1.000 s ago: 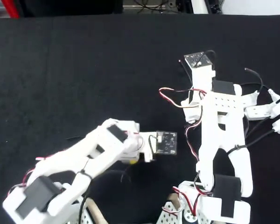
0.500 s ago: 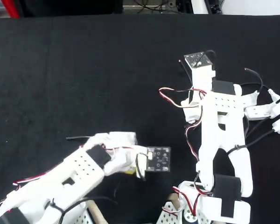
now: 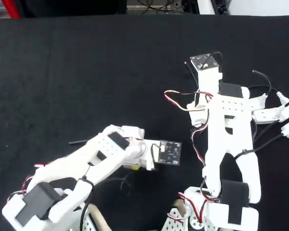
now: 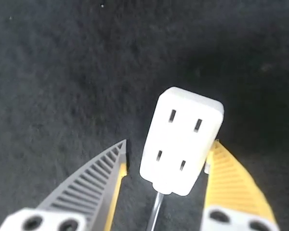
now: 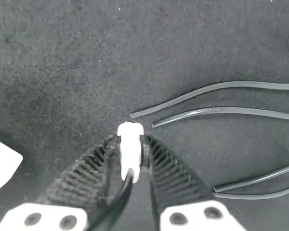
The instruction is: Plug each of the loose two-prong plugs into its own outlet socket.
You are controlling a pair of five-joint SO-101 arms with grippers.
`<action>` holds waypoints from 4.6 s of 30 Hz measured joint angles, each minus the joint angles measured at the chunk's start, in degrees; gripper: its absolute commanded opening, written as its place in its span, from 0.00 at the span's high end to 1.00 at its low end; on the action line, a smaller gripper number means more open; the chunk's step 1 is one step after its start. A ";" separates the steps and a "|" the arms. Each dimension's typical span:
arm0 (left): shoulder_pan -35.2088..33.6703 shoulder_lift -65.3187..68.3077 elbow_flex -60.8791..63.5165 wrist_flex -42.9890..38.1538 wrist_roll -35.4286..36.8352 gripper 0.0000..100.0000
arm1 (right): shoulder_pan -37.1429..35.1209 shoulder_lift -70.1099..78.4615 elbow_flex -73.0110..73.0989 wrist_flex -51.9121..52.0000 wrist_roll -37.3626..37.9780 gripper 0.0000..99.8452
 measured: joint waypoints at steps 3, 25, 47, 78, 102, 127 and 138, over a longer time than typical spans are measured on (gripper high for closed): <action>0.00 1.23 -0.62 0.00 -0.44 0.82 | 0.00 0.00 0.00 0.00 0.00 0.99; -6.95 2.81 -15.47 11.69 31.56 0.96 | 0.00 0.00 0.00 0.00 0.00 0.99; -8.70 2.81 -12.04 3.78 33.14 0.78 | 0.00 0.00 0.00 0.00 0.00 0.99; -31.74 -47.56 12.13 18.46 37.89 0.77 | -12.04 -6.42 6.95 1.23 9.85 0.99; -54.59 -89.67 44.40 18.73 37.89 0.77 | -30.77 -14.33 23.74 -22.15 -5.80 0.99; -56.00 -89.67 44.40 18.73 37.89 0.77 | -25.14 -12.22 23.82 -28.57 -5.89 0.99; -56.00 -89.67 44.40 18.73 37.89 0.77 | -26.99 -12.22 23.82 -28.57 -6.86 0.99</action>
